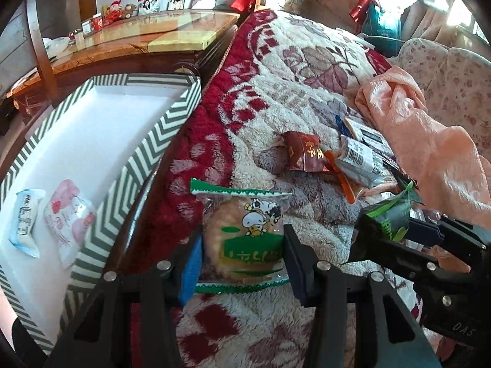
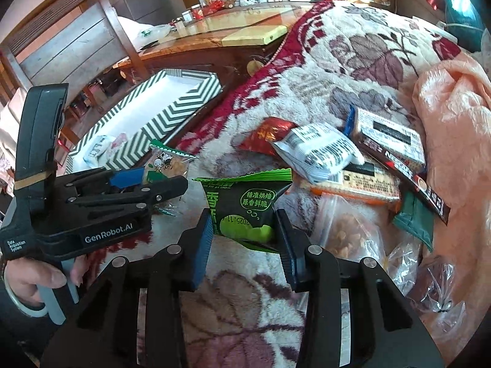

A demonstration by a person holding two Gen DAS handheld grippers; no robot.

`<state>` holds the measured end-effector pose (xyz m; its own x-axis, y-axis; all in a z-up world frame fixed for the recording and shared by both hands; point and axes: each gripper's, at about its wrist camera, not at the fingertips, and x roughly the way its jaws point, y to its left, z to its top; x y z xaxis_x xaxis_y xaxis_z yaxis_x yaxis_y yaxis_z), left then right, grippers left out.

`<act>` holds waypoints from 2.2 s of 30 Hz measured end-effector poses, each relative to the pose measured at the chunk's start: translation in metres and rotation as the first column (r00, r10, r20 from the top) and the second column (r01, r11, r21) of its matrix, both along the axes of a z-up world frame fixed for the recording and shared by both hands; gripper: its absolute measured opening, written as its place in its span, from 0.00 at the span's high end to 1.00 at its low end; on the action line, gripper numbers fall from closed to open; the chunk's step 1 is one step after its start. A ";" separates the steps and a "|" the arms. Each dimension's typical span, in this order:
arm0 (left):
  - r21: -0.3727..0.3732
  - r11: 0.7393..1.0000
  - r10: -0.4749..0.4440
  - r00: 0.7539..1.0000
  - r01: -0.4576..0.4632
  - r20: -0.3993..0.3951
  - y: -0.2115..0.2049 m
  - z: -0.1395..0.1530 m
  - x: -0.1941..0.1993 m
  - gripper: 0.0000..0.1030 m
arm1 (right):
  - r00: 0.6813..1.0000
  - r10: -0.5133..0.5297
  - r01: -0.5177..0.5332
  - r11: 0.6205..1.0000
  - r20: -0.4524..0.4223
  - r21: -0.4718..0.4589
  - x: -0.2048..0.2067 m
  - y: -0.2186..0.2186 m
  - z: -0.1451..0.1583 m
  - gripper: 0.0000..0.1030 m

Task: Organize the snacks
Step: 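Carry the cookie packet and green packet over the white box with both grippers, then open both grippers to release the packets into the box and withdraw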

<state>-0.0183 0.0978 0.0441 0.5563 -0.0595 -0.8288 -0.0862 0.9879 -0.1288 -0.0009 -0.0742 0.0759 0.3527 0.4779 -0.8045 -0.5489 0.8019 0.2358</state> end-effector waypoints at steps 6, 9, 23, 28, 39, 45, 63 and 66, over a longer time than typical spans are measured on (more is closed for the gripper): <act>0.012 1.000 0.018 1.000 -0.018 0.024 0.005 0.010 -0.007 0.50 | 1.000 0.019 -0.019 1.000 0.018 0.010 -0.004 0.010 0.010 0.62; 0.014 1.000 0.027 0.999 -0.027 0.032 0.009 0.014 -0.009 0.50 | 0.999 0.030 -0.031 0.999 0.023 0.011 -0.005 0.016 0.014 0.62; 0.020 0.993 0.118 0.990 -0.120 0.076 0.051 0.036 -0.012 0.50 | 0.993 0.110 -0.110 0.994 0.041 0.014 -0.005 0.055 0.031 0.62; 0.021 0.986 0.162 0.984 -0.164 0.077 0.068 0.038 -0.013 0.50 | 0.986 0.157 -0.158 0.987 0.050 0.008 -0.004 0.079 0.037 0.62; 0.000 0.945 0.326 0.943 -0.327 0.059 0.132 0.033 -0.020 0.50 | 0.967 0.253 -0.253 0.967 0.042 0.006 0.005 0.140 0.039 0.62; 0.004 0.920 0.393 0.919 -0.393 0.044 0.155 0.026 -0.023 0.50 | 0.954 0.298 -0.298 0.954 0.024 0.008 0.014 0.174 0.035 0.62; 0.032 0.867 0.496 0.868 -0.496 0.010 0.180 0.001 -0.024 0.50 | 0.926 0.370 -0.375 0.923 -0.074 -0.080 0.040 0.251 -0.013 0.62; 0.035 0.865 0.501 0.866 -0.501 0.013 0.181 0.001 -0.025 0.49 | 0.932 0.356 -0.360 0.930 -0.064 -0.073 0.040 0.248 -0.012 0.62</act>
<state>-0.0430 0.2785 0.0452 0.5063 0.2579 -0.8229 -0.5701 0.8160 -0.0950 0.0393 0.1742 0.0641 0.1298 0.4964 -0.8583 -0.7923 0.5724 0.2112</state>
